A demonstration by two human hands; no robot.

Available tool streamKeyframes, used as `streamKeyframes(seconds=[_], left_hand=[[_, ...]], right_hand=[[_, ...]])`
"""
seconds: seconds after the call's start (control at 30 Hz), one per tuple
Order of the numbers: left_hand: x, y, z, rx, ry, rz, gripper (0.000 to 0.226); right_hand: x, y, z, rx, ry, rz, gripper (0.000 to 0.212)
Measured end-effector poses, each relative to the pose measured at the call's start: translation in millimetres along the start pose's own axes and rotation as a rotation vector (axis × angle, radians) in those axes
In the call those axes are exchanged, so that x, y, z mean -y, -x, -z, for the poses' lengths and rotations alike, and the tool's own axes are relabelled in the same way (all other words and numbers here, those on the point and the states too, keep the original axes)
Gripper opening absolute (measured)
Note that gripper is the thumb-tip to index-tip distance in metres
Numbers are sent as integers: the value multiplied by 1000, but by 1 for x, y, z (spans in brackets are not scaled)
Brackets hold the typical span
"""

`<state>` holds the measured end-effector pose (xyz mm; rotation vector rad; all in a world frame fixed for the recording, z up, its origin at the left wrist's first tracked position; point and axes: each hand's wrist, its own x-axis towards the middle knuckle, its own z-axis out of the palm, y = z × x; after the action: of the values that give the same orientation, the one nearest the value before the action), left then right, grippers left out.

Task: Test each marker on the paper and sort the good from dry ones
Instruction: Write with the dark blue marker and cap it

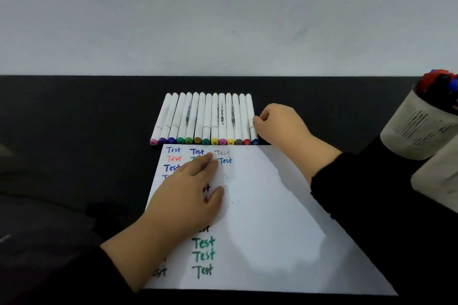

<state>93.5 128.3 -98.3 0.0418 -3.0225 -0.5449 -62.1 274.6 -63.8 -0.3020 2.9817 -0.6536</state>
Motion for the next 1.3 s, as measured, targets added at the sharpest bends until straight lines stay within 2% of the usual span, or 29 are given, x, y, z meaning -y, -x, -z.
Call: streamKeyframes(seconds=[0.17, 0.33, 0.7, 0.97, 1.07, 1.23, 1.3], left_hand=[[2, -1, -1, 2, 17, -7, 60], [4, 1, -2, 5, 22, -4, 60], [1, 3, -1, 62, -14, 15, 60], [-10, -4, 19, 206, -232, 0, 62], [-20, 1, 32, 185, -72, 56, 55], [-37, 27, 39, 85, 595, 271, 44], [-42, 35, 35, 72, 700, 318, 43]], right_hand=[[12, -26, -6, 69, 6, -113, 32], [13, -28, -4, 68, -52, -139, 30], [11, 19, 18, 45, -535, -344, 22], [8, 85, 31, 64, -816, -418, 18], [7, 105, 30, 60, -921, -441, 16], [9, 128, 20, 62, -1124, -420, 14], [12, 133, 15, 69, -1176, -406, 13]])
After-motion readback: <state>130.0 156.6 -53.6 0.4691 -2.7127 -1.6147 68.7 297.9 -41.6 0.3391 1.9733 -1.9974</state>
